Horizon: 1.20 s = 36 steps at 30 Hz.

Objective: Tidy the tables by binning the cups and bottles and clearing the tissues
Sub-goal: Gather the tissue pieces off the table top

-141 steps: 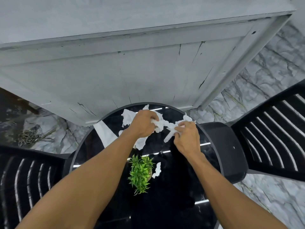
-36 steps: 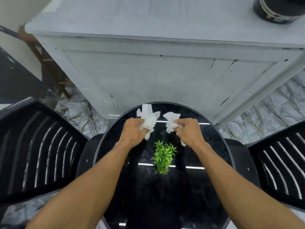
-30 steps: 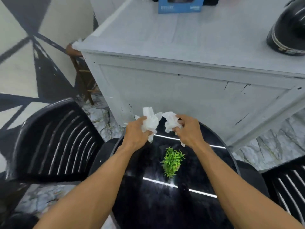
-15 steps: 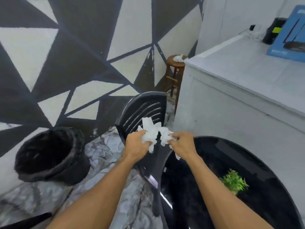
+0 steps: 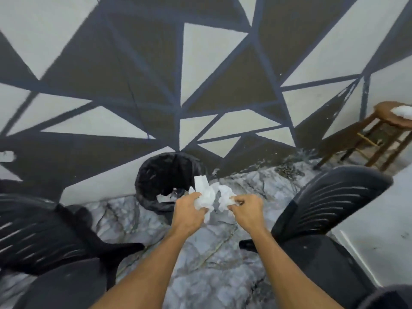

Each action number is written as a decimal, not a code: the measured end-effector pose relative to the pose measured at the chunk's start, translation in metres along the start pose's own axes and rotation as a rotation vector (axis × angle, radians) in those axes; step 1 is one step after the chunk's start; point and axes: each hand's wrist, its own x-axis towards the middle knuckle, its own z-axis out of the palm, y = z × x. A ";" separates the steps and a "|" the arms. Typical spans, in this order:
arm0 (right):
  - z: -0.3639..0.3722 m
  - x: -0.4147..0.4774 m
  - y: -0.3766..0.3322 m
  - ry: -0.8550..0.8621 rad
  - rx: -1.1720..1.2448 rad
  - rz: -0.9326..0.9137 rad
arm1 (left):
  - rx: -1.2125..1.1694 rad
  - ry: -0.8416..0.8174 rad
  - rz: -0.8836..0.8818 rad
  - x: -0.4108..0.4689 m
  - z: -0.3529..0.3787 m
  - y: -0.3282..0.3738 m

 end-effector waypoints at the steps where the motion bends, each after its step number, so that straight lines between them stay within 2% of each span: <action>1: 0.013 0.010 -0.012 -0.008 -0.002 -0.002 | -0.009 0.024 -0.013 0.009 -0.010 -0.010; 13: 0.172 0.160 -0.094 -0.189 0.094 0.020 | 0.009 0.196 -0.240 0.153 -0.085 -0.116; 17: 0.229 0.236 -0.108 -0.230 0.133 0.073 | 0.035 0.226 -0.343 0.228 -0.093 -0.155; 20: 0.267 0.281 -0.108 -0.275 0.152 0.123 | 0.051 0.225 -0.357 0.280 -0.083 -0.180; 25: 0.340 0.344 -0.077 -0.289 0.124 0.207 | 0.079 0.126 -0.365 0.354 -0.042 -0.236; 36: 0.544 0.419 0.072 -0.217 0.047 0.547 | 0.261 -0.162 -0.325 0.472 0.094 -0.442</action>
